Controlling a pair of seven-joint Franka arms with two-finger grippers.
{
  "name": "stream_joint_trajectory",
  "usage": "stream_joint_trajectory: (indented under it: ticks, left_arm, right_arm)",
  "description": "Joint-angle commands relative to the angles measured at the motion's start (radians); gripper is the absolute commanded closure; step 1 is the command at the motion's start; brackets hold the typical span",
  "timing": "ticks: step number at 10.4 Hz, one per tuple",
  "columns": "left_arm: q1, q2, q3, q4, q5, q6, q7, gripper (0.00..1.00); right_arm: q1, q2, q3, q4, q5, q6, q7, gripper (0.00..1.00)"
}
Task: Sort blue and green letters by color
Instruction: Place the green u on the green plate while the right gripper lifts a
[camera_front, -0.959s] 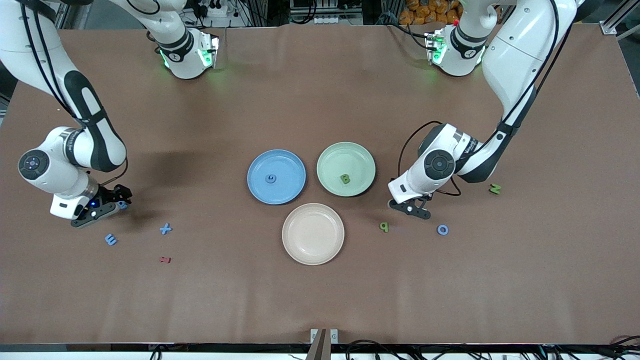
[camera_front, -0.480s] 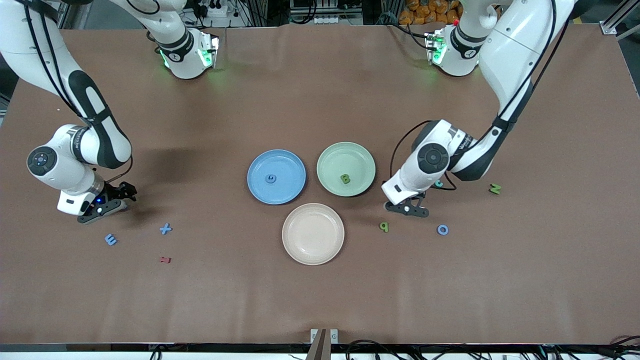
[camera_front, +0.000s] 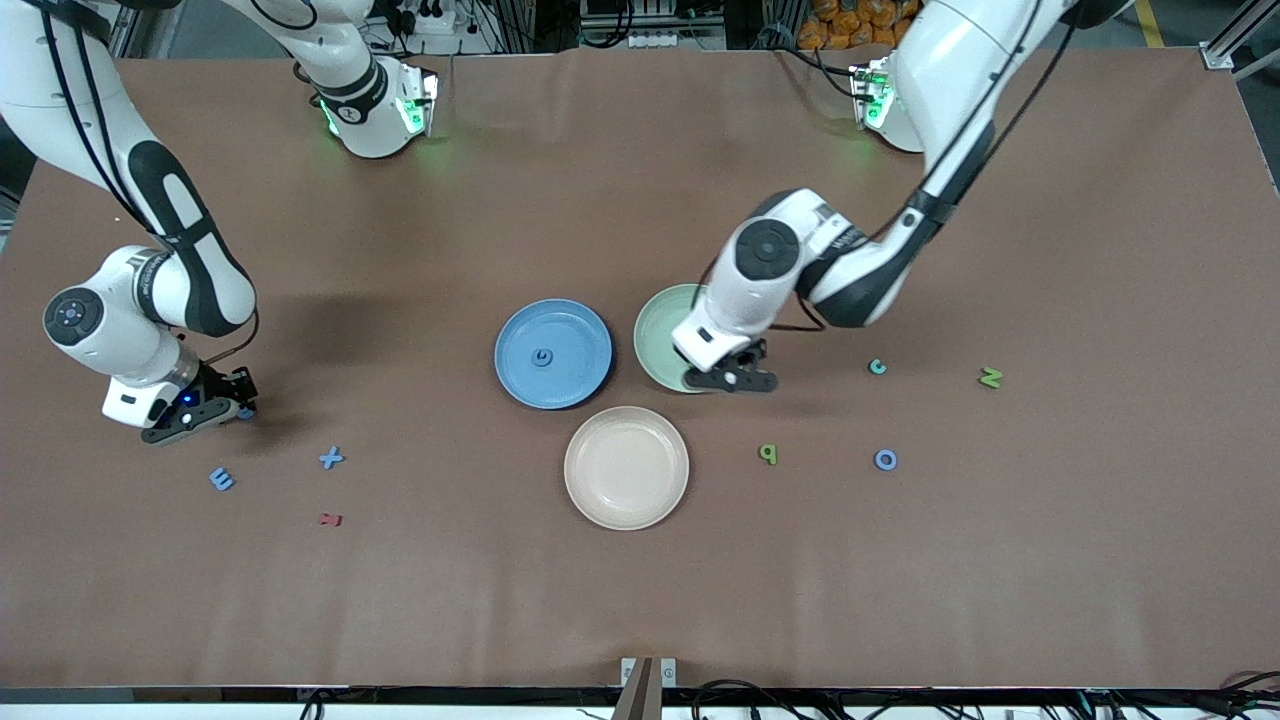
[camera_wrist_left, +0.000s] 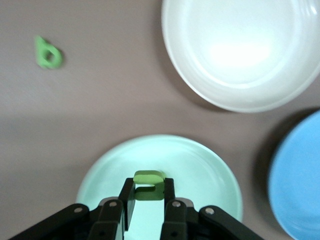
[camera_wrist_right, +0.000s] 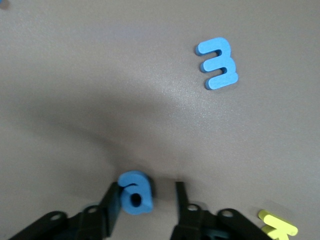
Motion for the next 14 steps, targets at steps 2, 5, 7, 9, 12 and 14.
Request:
stream_joint_trajectory:
  ticks: [2, 5, 7, 9, 12, 14]
  left_arm:
    - [-0.147, 0.094, 0.037, 0.074, -0.001, -0.012, -0.191, 0.01]
    - [-0.146, 0.09, 0.074, 0.074, 0.008, -0.012, -0.184, 0.0]
    - [-0.124, 0.074, 0.116, 0.089, 0.065, -0.014, -0.095, 0.04]
    - [-0.054, 0.091, 0.13, 0.121, 0.07, -0.012, 0.035, 0.26]
    - [0.04, 0.161, 0.135, 0.201, 0.071, 0.0, 0.138, 0.28]
    - [0.023, 0.226, 0.19, 0.262, 0.091, 0.005, 0.142, 0.3]
  right_arm:
    - [-0.016, 0.002, 0.026, -0.023, 0.08, 0.037, -0.021, 0.84]
    - [-0.006, -0.058, 0.045, 0.006, 0.155, -0.072, -0.001, 0.95]
    - [0.046, -0.136, 0.042, 0.019, 0.34, -0.244, 0.002, 0.95]
    - [0.106, -0.171, 0.037, 0.014, 0.366, -0.271, 0.133, 0.95]
    - [0.273, -0.19, 0.013, 0.017, 0.366, -0.269, 0.425, 0.95]
    - [0.467, -0.195, -0.061, 0.019, 0.364, -0.265, 0.609, 0.94]
